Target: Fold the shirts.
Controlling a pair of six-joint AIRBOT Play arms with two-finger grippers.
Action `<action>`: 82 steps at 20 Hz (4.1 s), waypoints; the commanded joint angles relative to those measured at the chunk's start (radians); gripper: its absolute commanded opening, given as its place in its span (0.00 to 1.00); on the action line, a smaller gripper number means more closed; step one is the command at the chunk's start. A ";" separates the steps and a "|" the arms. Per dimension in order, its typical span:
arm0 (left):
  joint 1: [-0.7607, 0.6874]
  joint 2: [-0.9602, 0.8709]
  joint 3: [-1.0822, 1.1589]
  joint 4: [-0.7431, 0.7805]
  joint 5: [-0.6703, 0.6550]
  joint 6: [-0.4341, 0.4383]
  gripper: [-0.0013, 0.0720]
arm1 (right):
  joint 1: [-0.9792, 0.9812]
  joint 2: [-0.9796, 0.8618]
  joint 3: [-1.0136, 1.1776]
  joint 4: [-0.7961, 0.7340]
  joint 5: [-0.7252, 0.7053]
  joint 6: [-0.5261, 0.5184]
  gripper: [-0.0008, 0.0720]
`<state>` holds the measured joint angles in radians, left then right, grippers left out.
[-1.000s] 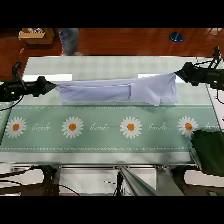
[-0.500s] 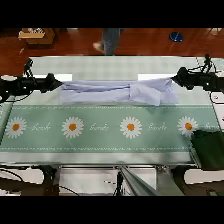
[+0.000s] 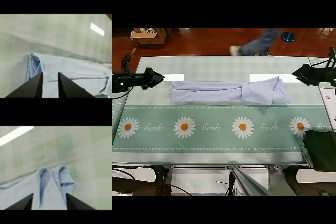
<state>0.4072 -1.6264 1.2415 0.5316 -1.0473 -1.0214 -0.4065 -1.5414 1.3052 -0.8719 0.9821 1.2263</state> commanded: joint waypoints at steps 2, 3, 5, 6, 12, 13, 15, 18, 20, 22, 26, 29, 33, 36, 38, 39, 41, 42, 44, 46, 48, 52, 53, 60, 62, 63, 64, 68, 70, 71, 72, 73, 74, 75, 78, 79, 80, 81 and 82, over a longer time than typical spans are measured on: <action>0.023 0.044 0.033 0.003 -0.065 -0.016 0.34 | -0.024 -0.004 0.075 -0.257 0.172 0.055 0.85; 0.019 0.047 0.033 0.003 -0.074 -0.016 0.34 | -0.024 -0.023 0.075 -0.227 0.194 0.054 0.85; 0.008 0.047 0.032 0.008 -0.099 -0.016 0.34 | -0.024 -0.076 0.075 -0.120 0.223 0.052 0.85; 0.002 0.047 0.032 0.014 -0.108 -0.016 0.34 | -0.024 -0.104 0.075 -0.061 0.231 0.052 0.85; -0.012 0.047 0.032 0.030 -0.136 -0.015 0.34 | -0.022 -0.225 0.075 0.041 0.241 0.049 0.85; -0.013 0.047 0.032 0.030 -0.135 -0.012 0.32 | -0.019 -0.238 0.075 0.052 0.241 0.048 0.85; -0.015 0.047 0.032 0.039 -0.130 -0.012 0.32 | 0.005 -0.265 0.075 0.077 0.241 0.036 0.85; -0.015 0.047 0.032 0.061 -0.133 -0.013 0.32 | 0.079 -0.304 0.075 0.082 0.240 0.021 0.85; -0.015 0.047 0.032 0.061 -0.134 -0.024 0.32 | 0.129 -0.321 0.075 0.093 0.234 -0.004 0.79; -0.015 0.047 0.032 0.061 -0.138 -0.024 0.32 | 0.161 -0.319 0.077 0.129 0.227 -0.091 0.44; -0.023 0.048 0.032 0.059 -0.174 -0.024 0.05 | 0.151 -0.250 0.085 0.182 0.233 -0.099 0.04; -0.068 0.064 0.033 0.027 -0.195 -0.024 0.05 | 0.142 -0.138 0.085 0.175 0.277 -0.098 0.04; -0.193 0.081 0.033 -0.095 -0.196 -0.037 0.05 | 0.143 -0.014 0.085 0.098 0.367 -0.060 0.04; -0.340 0.081 0.032 -0.144 -0.216 -0.058 0.05 | 0.143 0.052 0.085 0.031 0.435 -0.031 0.04; -0.459 0.079 0.032 -0.144 -0.176 -0.058 0.05 | 0.145 0.090 0.085 -0.013 0.483 -0.018 0.04; -0.513 0.078 0.032 -0.144 -0.145 -0.058 0.05 | 0.145 0.111 0.085 -0.032 0.505 -0.003 0.04; -0.621 0.072 0.032 -0.143 -0.060 -0.068 0.05 | 0.145 0.151 0.085 -0.068 0.534 0.012 0.04; -0.666 0.065 0.032 -0.144 -0.018 -0.081 0.05 | 0.145 0.174 0.085 -0.080 0.547 0.018 0.04; -0.751 0.040 0.032 -0.144 0.043 -0.096 0.05 | 0.145 0.215 0.085 -0.084 0.565 0.023 0.04; -0.825 0.003 0.032 -0.144 0.062 -0.121 0.05 | 0.145 0.255 0.085 -0.084 0.579 0.034 0.04; -0.890 -0.039 0.032 -0.150 0.076 -0.133 0.05 | 0.145 0.292 0.085 -0.084 0.590 0.046 0.04; -0.990 -0.110 0.033 -0.268 0.164 -0.143 0.05 | 0.145 0.359 0.085 -0.081 0.623 0.069 0.04; -1.013 -0.127 0.033 -0.311 0.185 -0.143 0.05 | 0.145 0.373 0.085 -0.082 0.634 0.071 0.04; -1.144 -0.213 0.060 -0.367 0.256 -0.143 0.05 | 0.145 0.407 0.085 -0.105 0.689 0.101 0.04; -1.173 -0.253 0.086 -0.387 0.264 -0.144 0.05 | 0.145 0.407 0.085 -0.103 0.726 0.109 0.04; -1.188 -0.275 0.103 -0.401 0.264 -0.145 0.05 | 0.145 0.410 0.085 -0.103 0.737 0.117 0.04; -1.201 -0.296 0.123 -0.416 0.262 -0.153 0.05 | 0.145 0.418 0.085 -0.103 0.737 0.117 0.04; -1.234 -0.368 0.231 -0.428 0.262 -0.181 0.05 | 0.145 0.440 0.085 -0.113 0.736 0.117 0.04; -1.212 -0.365 0.254 -0.427 0.242 -0.176 0.04 | 0.145 0.440 0.085 -0.134 0.740 0.117 0.04; -1.186 -0.352 0.255 -0.424 0.214 -0.150 0.04 | 0.145 0.440 0.085 -0.144 0.746 0.117 0.04; -1.153 -0.331 0.255 -0.388 0.181 -0.134 0.04 | 0.145 0.440 0.085 -0.159 0.755 0.117 0.04; -1.111 -0.294 0.255 -0.299 0.143 -0.135 0.04 | 0.145 0.440 0.085 -0.172 0.767 0.117 0.04; -1.067 -0.249 0.255 -0.198 0.105 -0.136 0.04 | 0.145 0.440 0.085 -0.188 0.770 0.125 0.04; -1.015 -0.193 0.255 -0.089 0.063 -0.153 0.04 | 0.145 0.440 0.085 -0.195 0.764 0.127 0.04; -0.857 -0.016 0.255 0.105 -0.047 -0.153 0.04 | 0.145 0.439 0.084 -0.185 0.727 0.137 0.04; -0.800 0.047 0.255 0.129 -0.084 -0.151 0.04 | 0.152 0.439 0.084 -0.185 0.722 0.147 0.04; -0.750 0.103 0.255 0.139 -0.107 -0.150 0.04 | 0.169 0.439 0.084 -0.189 0.718 0.150 0.04; -0.698 0.165 0.255 0.144 -0.122 -0.150 0.04 | 0.201 0.439 0.084 -0.201 0.703 0.154 0.04; -0.652 0.219 0.255 0.144 -0.129 -0.150 0.04 | 0.244 0.439 0.084 -0.226 0.672 0.168 0.04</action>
<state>-0.3771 -1.5574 1.4948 0.5915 -1.1061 -1.1725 -0.2192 -1.1023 1.3895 -1.0649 1.7008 1.3716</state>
